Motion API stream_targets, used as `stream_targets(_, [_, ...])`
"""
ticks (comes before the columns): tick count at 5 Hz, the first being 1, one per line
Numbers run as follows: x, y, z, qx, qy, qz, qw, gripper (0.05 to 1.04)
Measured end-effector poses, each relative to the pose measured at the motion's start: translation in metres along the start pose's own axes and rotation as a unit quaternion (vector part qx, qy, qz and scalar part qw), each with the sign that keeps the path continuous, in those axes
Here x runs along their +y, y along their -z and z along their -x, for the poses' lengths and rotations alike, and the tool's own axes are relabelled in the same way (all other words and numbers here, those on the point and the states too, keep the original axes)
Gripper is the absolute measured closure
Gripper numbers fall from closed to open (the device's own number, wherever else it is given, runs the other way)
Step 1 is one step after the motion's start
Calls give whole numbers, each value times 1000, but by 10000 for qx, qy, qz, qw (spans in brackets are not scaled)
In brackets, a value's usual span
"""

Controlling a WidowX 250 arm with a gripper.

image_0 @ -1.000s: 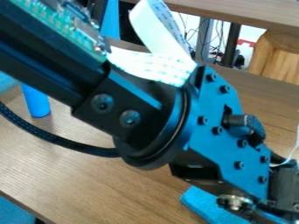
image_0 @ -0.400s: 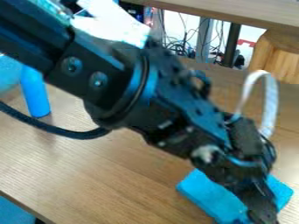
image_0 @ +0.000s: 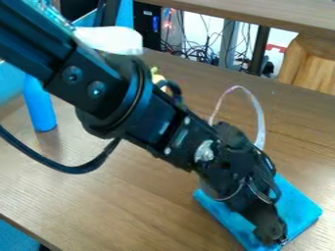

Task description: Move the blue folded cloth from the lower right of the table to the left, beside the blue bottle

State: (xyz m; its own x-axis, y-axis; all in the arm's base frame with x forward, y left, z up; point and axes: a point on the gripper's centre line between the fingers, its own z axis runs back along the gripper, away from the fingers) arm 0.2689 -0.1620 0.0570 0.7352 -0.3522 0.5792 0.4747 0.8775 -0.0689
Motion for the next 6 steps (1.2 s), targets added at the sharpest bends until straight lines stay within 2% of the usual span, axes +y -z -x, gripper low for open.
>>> stream_targets(1, [16,0,6,-30,-151,-64,9999,80])
stream_targets(2, [58,-14,21,-49,-670,-449,9967,83])
stream_targets(3, [101,-36,44,61,-1224,-946,9879,83])
stream_targets(4, [135,-55,65,146,-1788,-1311,9750,83])
stream_targets(5, [165,-72,85,177,-2142,-1584,9637,83])
stream_targets(6, [183,-82,97,189,-2331,-1730,9567,83])
